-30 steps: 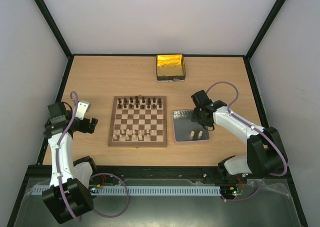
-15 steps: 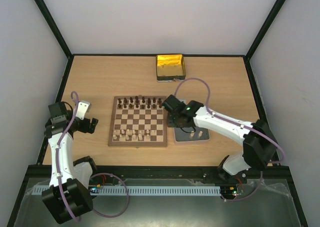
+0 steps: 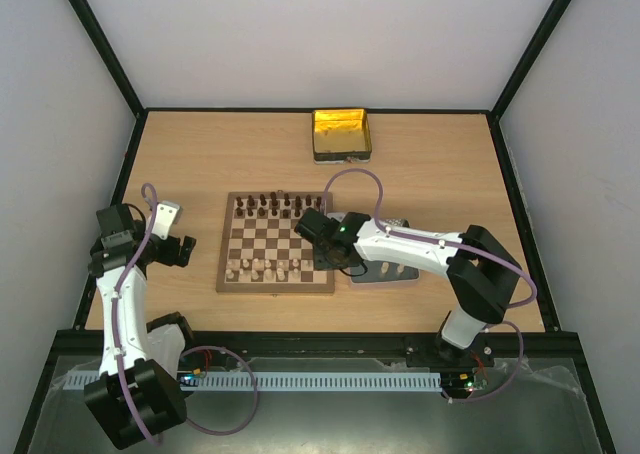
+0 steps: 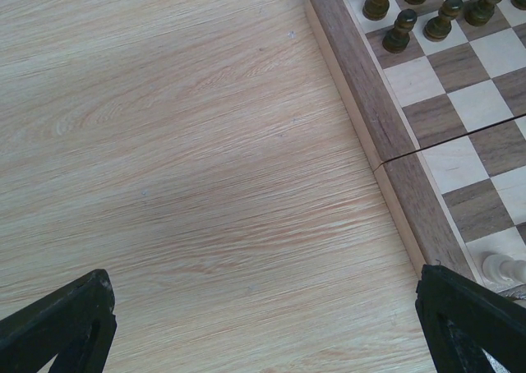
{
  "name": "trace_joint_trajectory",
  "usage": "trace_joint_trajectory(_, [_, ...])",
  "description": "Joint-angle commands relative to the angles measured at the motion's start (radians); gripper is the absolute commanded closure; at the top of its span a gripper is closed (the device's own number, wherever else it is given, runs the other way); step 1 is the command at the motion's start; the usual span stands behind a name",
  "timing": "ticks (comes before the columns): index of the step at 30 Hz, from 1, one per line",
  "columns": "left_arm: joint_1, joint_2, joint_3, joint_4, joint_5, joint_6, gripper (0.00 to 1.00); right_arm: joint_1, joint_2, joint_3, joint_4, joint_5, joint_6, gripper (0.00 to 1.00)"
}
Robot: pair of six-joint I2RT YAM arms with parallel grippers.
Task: Set up the chess pieces on the board
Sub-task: Place the chess piece on the chessboard.
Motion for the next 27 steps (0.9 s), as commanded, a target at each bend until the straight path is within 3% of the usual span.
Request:
trace_joint_trajectory(1, [-0.005,-0.009,-0.013,0.005,-0.001,-0.010,0.01,0.019,0.023,0.024,0.019,0.008,0.016,0.95])
trace_joint_trajectory(27, [-0.004,-0.009,-0.013,0.006,0.000,-0.010,0.01,0.030,0.088,0.047,0.058,-0.015,0.015,0.92])
